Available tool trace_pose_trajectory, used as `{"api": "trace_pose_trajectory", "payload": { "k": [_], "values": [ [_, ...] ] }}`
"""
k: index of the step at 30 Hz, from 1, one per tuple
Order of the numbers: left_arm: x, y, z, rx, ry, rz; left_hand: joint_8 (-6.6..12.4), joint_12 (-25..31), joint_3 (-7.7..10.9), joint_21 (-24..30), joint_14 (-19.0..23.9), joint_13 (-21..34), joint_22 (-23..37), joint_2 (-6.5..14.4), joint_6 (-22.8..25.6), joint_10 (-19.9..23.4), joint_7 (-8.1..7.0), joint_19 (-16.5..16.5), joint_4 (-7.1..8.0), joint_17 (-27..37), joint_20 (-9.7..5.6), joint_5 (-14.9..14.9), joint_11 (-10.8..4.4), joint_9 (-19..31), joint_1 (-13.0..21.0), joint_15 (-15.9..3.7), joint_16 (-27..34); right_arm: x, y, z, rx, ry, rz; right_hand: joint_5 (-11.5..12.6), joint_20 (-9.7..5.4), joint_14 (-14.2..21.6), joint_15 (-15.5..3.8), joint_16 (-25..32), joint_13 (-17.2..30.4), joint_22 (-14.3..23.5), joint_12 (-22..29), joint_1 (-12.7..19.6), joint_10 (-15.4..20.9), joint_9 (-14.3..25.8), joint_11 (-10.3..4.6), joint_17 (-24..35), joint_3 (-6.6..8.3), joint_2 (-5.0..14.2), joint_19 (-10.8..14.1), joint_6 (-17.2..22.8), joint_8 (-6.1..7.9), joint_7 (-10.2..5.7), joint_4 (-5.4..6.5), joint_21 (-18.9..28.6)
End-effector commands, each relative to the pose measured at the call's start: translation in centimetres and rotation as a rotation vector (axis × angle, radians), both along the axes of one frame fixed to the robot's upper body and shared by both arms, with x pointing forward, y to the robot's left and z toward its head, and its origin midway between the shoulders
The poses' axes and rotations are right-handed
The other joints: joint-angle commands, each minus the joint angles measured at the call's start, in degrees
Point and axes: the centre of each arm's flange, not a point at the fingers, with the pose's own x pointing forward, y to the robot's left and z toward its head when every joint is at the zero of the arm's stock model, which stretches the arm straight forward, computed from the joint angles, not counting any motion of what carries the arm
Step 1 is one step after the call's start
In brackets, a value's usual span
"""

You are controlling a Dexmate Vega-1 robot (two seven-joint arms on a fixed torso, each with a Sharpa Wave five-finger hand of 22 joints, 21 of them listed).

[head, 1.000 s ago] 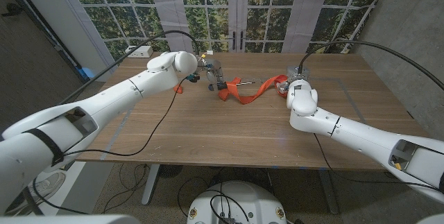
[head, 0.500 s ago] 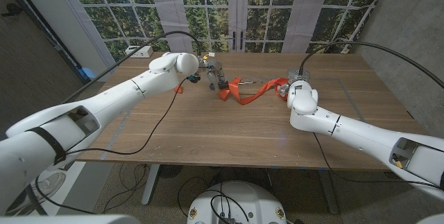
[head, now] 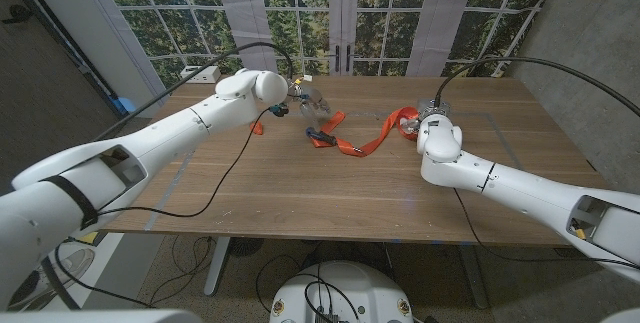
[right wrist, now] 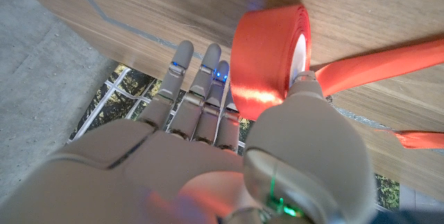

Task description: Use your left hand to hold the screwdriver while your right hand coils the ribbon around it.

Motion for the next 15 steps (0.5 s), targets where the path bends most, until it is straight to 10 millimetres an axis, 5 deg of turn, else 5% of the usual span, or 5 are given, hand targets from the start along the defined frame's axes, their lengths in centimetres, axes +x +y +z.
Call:
{"api": "trace_pose_trajectory", "payload": {
  "k": [1,7,10,15],
  "values": [
    [-0.5,0.9,1.1,-0.063,-0.004,-0.039,-0.11,0.3,-1.94,-2.7,-5.1,-2.0,0.0,0.0,-7.1,-6.6,1.56,-2.7,1.12,-2.4,1.16,1.2,1.77,-0.2,-2.8,2.81,0.5,-0.6,-0.9,0.7,0.048,0.093,-0.012,1.5,2.42,-7.6,-0.71,-3.2,-1.4,0.1,-4.2,-3.1,-8.4,-1.8,-0.07,-1.3,-2.81,-1.55,-4.1,-12.1,-0.41,-0.84,1.22,-4.7],
    [-1.0,1.8,1.6,-0.14,-0.028,-0.084,-0.25,0.2,-3.37,-5.5,-10.3,-3.5,0.1,0.4,-13.1,-12.3,2.48,-6.3,2.25,-3.5,1.94,1.9,3.19,-0.3,-5.2,4.29,0.3,-1.7,-1.2,1.8,0.105,0.072,0.018,2.6,5.05,-16.2,1.18,-5.4,-2.6,0.1,-5.7,-5.9,-17.7,-3.1,0.02,-2.6,-5.77,-2.76,-8.6,-22.3,-0.12,-1.22,2.28,-9.7],
    [-1.4,2.4,1.9,-0.204,-0.044,-0.114,-0.24,0.3,-3.8,-6.6,-12.0,-4.0,0.1,0.6,-15.2,-14.3,2.97,-7.7,2.66,-3.7,2.32,2.1,3.87,-0.3,-5.9,4.69,0.4,-2.4,-1.7,2.5,0.205,0.043,0.09,2.9,5.24,-19.3,1.78,-5.9,-3.0,0.1,-5.9,-6.7,-21.2,-3.4,0.05,-3.0,-6.72,-3.12,-9.9,-24.8,-0.02,-1.33,2.57,-11.2],
    [-1.8,3.5,2.1,-0.286,-0.067,-0.15,0.08,0.7,-4.61,-7.7,-13.5,-4.4,0.1,0.6,-16.4,-15.5,2.51,-8.9,3.49,-3.8,2.14,2.2,3.62,-0.4,-7.6,4.68,0.6,-4.0,-1.7,3.5,0.279,-0.056,0.18,3.0,5.43,-20.2,2.26,-5.8,-3.2,0.1,-5.6,-7.4,-21.9,-3.5,0.3,-3.2,-7.26,-3.16,-11.0,-25.0,0.35,-1.18,2.9,-12.2]
  ]
}}
